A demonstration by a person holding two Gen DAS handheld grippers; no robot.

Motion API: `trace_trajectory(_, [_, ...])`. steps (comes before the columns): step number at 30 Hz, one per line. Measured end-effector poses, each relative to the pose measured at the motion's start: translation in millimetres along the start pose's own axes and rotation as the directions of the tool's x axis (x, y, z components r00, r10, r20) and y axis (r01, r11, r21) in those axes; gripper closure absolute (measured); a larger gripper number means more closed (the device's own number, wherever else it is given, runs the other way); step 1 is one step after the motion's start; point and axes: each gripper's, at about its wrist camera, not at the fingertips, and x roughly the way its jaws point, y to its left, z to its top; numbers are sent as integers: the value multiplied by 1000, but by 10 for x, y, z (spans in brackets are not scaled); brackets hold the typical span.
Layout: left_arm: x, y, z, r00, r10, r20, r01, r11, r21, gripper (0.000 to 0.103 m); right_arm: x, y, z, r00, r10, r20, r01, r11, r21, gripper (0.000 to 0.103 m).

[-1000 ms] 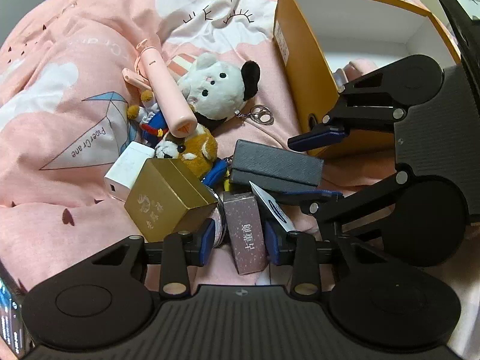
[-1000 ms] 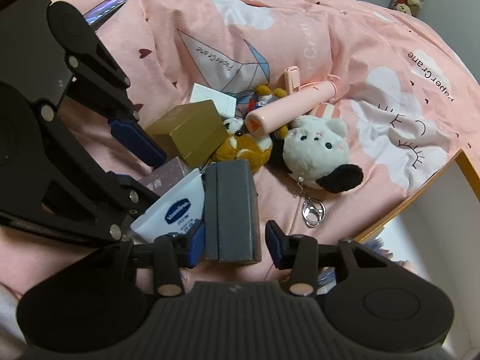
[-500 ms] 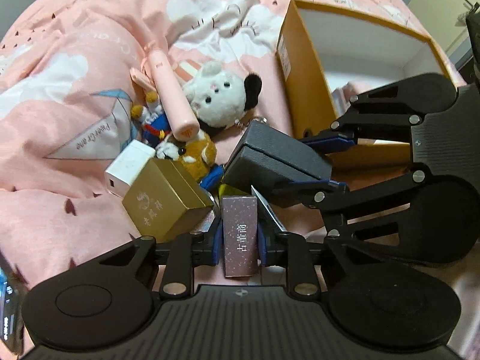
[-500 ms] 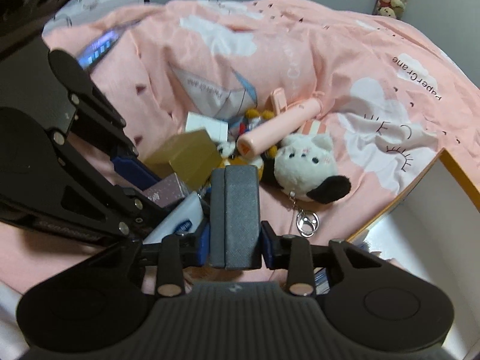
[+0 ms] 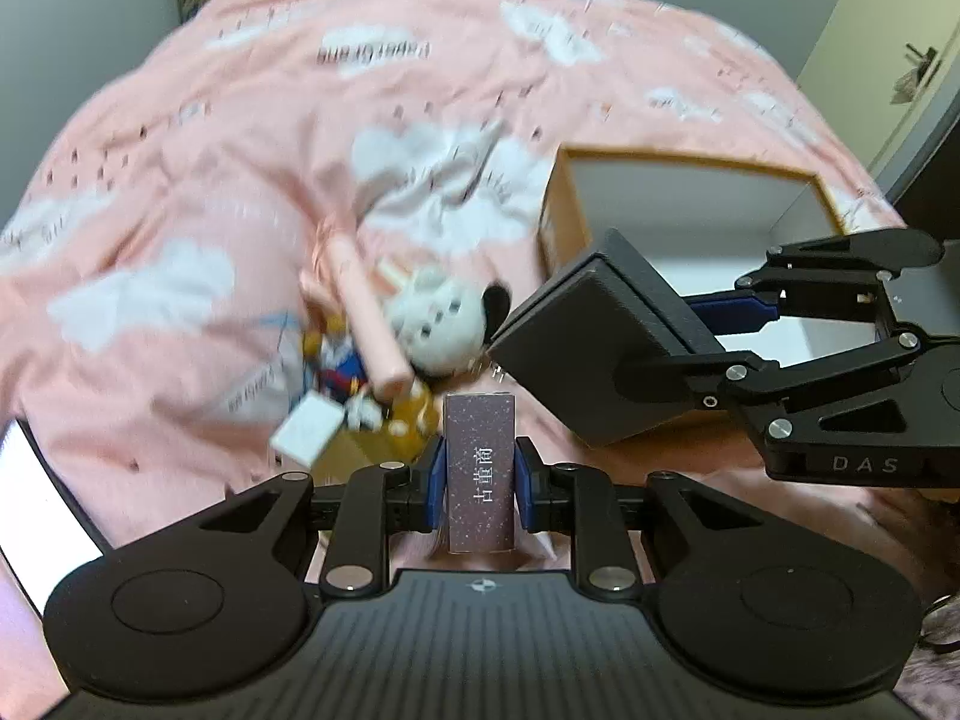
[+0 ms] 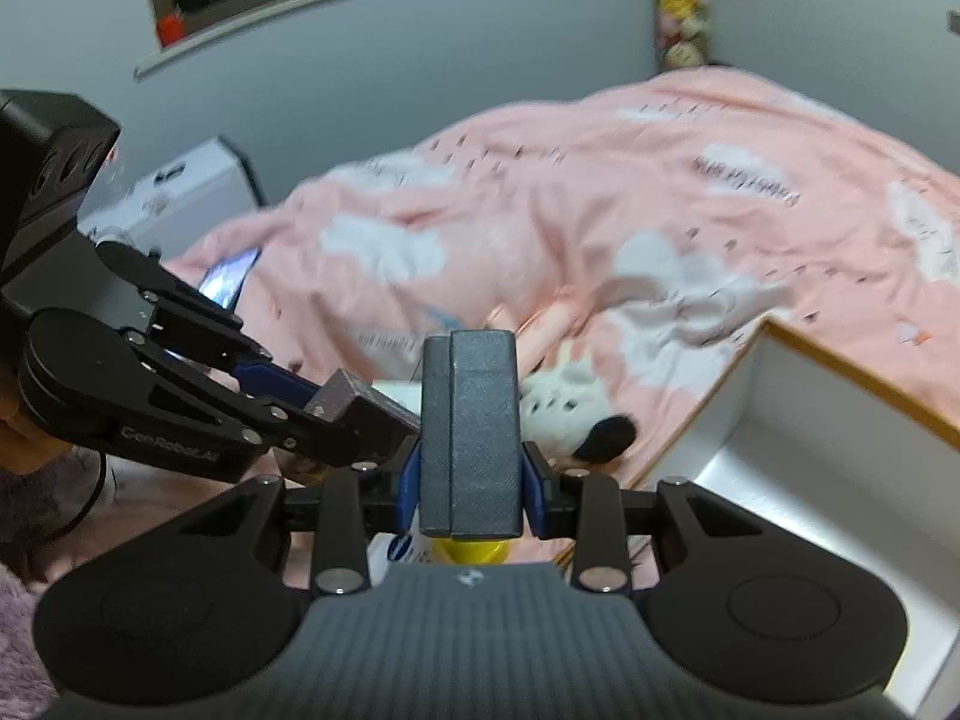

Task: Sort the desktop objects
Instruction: 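Carry the purple and gray boxes with both grippers into the orange box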

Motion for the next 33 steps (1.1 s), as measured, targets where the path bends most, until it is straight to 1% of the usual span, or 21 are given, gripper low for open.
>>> trace_trajectory(4, [-173, -132, 136, 998, -24, 60, 21, 999, 50, 77, -269, -72, 23, 996, -48, 68, 46, 998, 39, 67])
trace_trajectory(8, [-248, -263, 306, 990, -85, 114, 75, 994, 85, 77, -538, -190, 14, 985, -121, 127, 110, 990, 85, 67])
trace_trajectory(12, [-248, -427, 494, 974, -164, 157, 148, 983, 110, 77, -784, -382, -39, 963, -218, 159, 191, 967, 168, 67])
trace_trajectory(16, [-159, -662, 640, 956, -244, 160, 223, 965, 142, 77, -953, -593, -145, 941, -300, 153, 255, 932, 259, 67])
trace_trajectory(18, [-83, -786, 684, 949, -278, 149, 255, 954, 159, 77, -999, -702, -213, 933, -332, 137, 281, 912, 299, 67])
trace_trajectory(21, [102, -929, 751, 940, -323, 109, 304, 940, 157, 77, -1011, -866, -322, 931, -352, 100, 296, 885, 360, 67])
trace_trajectory(25, [434, -1090, 785, 941, -335, 37, 328, 936, 131, 77, -908, -1046, -487, 926, -375, 35, 328, 849, 414, 67])
trace_trajectory(29, [807, -1223, 746, 952, -302, -55, 306, 946, 102, 77, -728, -1209, -713, 930, -365, -41, 341, 815, 468, 67])
trace_trajectory(30, [849, -1236, 726, 954, -292, -71, 298, 949, 99, 77, -668, -1246, -764, 930, -363, -60, 347, 808, 476, 67])
trace_trajectory(33, [1034, -1328, 676, 967, -229, -109, 239, 966, 96, 77, -514, -1326, -872, 931, -347, -111, 354, 790, 500, 67])
